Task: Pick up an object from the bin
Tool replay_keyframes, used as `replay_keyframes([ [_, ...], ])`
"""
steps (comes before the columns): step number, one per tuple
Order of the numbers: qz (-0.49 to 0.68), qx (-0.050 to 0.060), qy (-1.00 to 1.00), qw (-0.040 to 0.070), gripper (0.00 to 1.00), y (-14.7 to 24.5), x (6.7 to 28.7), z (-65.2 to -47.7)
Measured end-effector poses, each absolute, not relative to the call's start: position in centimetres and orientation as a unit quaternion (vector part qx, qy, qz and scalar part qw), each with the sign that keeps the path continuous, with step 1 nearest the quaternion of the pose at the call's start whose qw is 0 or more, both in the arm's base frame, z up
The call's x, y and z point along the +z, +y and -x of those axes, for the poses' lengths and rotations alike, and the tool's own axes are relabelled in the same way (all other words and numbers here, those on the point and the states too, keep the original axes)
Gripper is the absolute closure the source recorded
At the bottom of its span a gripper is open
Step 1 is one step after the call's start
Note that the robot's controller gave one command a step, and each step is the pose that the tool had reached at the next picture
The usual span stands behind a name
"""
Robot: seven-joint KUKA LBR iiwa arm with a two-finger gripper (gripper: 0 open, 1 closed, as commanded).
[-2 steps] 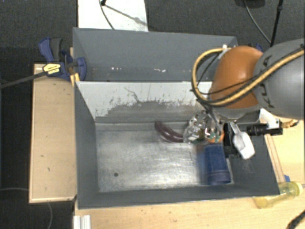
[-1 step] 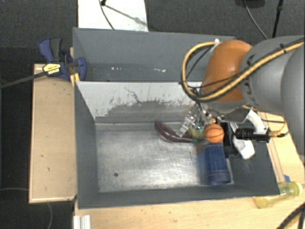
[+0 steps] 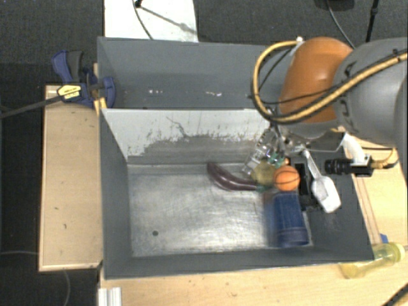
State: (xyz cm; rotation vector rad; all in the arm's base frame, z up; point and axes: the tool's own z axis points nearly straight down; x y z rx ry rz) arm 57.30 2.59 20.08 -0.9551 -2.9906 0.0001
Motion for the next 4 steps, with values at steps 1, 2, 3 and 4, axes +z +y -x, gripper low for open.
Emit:
replay_keyframes([
  [1,0.186,0.000,-0.982,0.001,0.00,2.6,14.0,-55.1],
  [2,0.186,0.000,-0.983,-0.001,0.00,2.6,14.1,-55.2],
  [3,0.221,-0.002,-0.975,-0.010,1.00,2.5,7.6,-57.7],
  [4,0.221,-0.002,-0.975,-0.010,1.00,2.5,7.6,-57.7],
])
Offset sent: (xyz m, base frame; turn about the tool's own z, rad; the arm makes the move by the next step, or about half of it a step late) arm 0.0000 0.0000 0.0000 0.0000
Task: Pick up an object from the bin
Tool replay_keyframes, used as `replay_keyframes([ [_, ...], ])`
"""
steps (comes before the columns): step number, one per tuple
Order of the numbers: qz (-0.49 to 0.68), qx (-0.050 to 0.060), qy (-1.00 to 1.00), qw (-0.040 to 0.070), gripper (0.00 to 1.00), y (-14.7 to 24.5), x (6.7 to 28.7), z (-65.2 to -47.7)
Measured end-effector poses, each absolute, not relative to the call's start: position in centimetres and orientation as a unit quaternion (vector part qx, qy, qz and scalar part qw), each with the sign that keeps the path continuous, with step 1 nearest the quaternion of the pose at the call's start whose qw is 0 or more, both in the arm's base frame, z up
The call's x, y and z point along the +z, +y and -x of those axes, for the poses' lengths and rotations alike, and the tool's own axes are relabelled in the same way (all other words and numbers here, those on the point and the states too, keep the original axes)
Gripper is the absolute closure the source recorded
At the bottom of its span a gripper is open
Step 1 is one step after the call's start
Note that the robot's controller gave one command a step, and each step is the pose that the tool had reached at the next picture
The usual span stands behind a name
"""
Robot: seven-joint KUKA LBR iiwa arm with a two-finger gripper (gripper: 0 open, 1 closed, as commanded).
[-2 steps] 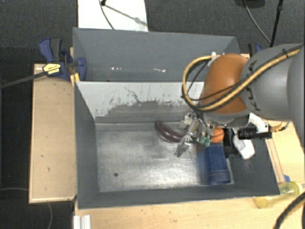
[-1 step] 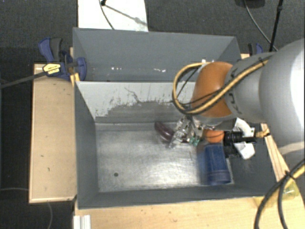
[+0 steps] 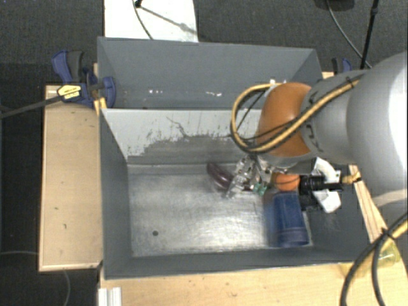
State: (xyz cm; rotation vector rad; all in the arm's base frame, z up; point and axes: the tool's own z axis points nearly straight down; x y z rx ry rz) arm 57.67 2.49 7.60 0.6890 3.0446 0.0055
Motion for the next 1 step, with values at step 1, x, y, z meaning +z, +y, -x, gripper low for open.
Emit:
replay_keyframes([
  [1,-0.169,0.000,0.986,0.001,1.00,1.90,20.20,-52.96],
])
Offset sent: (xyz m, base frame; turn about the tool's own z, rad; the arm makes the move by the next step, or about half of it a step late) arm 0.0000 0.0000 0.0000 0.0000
